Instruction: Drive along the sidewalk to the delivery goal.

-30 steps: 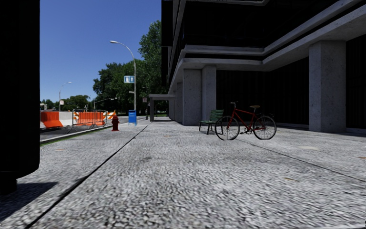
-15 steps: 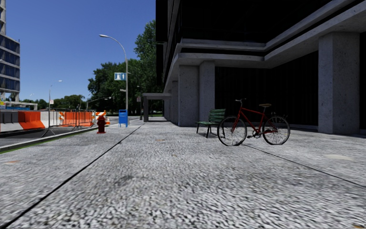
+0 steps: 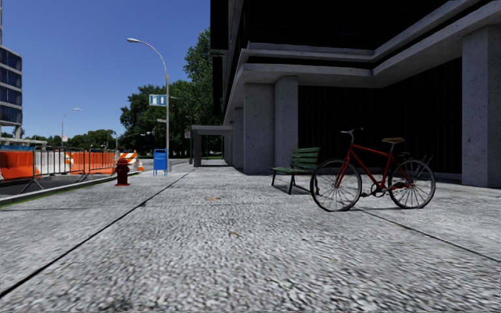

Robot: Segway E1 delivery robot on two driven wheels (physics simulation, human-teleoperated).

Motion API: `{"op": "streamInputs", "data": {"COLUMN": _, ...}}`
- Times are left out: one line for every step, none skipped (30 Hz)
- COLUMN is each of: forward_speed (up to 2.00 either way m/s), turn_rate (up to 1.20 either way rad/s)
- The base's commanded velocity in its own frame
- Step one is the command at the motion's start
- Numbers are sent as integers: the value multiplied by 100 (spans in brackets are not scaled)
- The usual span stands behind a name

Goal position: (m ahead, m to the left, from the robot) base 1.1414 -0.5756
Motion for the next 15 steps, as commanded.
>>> {"op": "streamInputs", "data": {"forward_speed": 180, "turn_rate": 0}}
{"op": "streamInputs", "data": {"forward_speed": 180, "turn_rate": 0}}
{"op": "streamInputs", "data": {"forward_speed": 171, "turn_rate": 0}}
{"op": "streamInputs", "data": {"forward_speed": 167, "turn_rate": -7}}
{"op": "streamInputs", "data": {"forward_speed": 166, "turn_rate": -12}}
{"op": "streamInputs", "data": {"forward_speed": 165, "turn_rate": -14}}
{"op": "streamInputs", "data": {"forward_speed": 164, "turn_rate": -14}}
{"op": "streamInputs", "data": {"forward_speed": 152, "turn_rate": -11}}
{"op": "streamInputs", "data": {"forward_speed": 152, "turn_rate": -11}}
{"op": "streamInputs", "data": {"forward_speed": 150, "turn_rate": -1}}
{"op": "streamInputs", "data": {"forward_speed": 149, "turn_rate": 0}}
{"op": "streamInputs", "data": {"forward_speed": 147, "turn_rate": 0}}
{"op": "streamInputs", "data": {"forward_speed": 143, "turn_rate": 0}}
{"op": "streamInputs", "data": {"forward_speed": 143, "turn_rate": 0}}
{"op": "streamInputs", "data": {"forward_speed": 141, "turn_rate": 0}}
